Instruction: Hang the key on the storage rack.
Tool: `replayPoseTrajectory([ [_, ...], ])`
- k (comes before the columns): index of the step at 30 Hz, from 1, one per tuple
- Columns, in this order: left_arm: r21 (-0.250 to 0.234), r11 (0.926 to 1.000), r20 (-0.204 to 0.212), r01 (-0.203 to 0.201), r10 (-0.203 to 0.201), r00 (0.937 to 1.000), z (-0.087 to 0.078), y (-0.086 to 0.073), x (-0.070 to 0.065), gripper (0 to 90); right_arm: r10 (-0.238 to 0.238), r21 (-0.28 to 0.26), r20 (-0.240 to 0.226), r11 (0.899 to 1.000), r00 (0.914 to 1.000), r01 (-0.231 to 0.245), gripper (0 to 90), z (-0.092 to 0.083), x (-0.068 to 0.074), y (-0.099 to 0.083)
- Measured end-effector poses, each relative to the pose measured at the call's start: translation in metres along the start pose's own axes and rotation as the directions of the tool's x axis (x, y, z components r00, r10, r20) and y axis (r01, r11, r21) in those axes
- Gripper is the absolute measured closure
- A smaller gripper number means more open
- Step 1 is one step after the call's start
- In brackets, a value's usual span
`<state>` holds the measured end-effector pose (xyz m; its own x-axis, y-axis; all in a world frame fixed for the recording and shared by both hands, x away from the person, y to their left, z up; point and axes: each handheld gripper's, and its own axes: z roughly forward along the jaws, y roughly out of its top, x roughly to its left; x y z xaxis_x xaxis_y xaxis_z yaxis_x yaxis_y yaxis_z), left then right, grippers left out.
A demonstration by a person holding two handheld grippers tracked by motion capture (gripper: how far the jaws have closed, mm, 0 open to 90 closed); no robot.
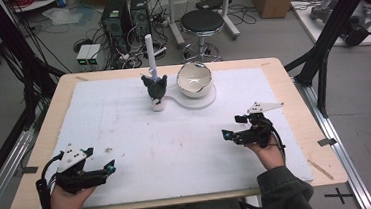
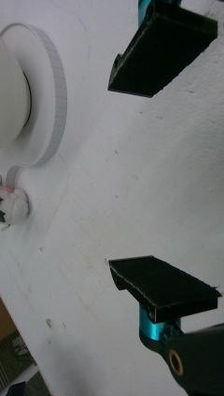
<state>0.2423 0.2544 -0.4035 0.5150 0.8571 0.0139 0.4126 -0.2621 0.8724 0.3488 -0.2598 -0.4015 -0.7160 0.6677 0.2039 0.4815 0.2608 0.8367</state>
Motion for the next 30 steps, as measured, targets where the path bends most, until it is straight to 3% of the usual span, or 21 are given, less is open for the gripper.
replayPoseTrajectory([
  [14,0.009,1.0,0.013,0.003,-0.003,0.9999,0.001,-0.001,-0.001,16.0,0.015,-0.017,0.013,1.0,0.9998,-0.014,11.6,-0.012,-0.003,-0.014],
  [30,0.028,0.9996,0.029,-0.003,0.002,0.9996,0.003,-0.003,-0.003,16.0,-0.001,-0.044,0.036,0.999,0.9994,0.002,11.4,-0.027,-0.005,-0.025],
])
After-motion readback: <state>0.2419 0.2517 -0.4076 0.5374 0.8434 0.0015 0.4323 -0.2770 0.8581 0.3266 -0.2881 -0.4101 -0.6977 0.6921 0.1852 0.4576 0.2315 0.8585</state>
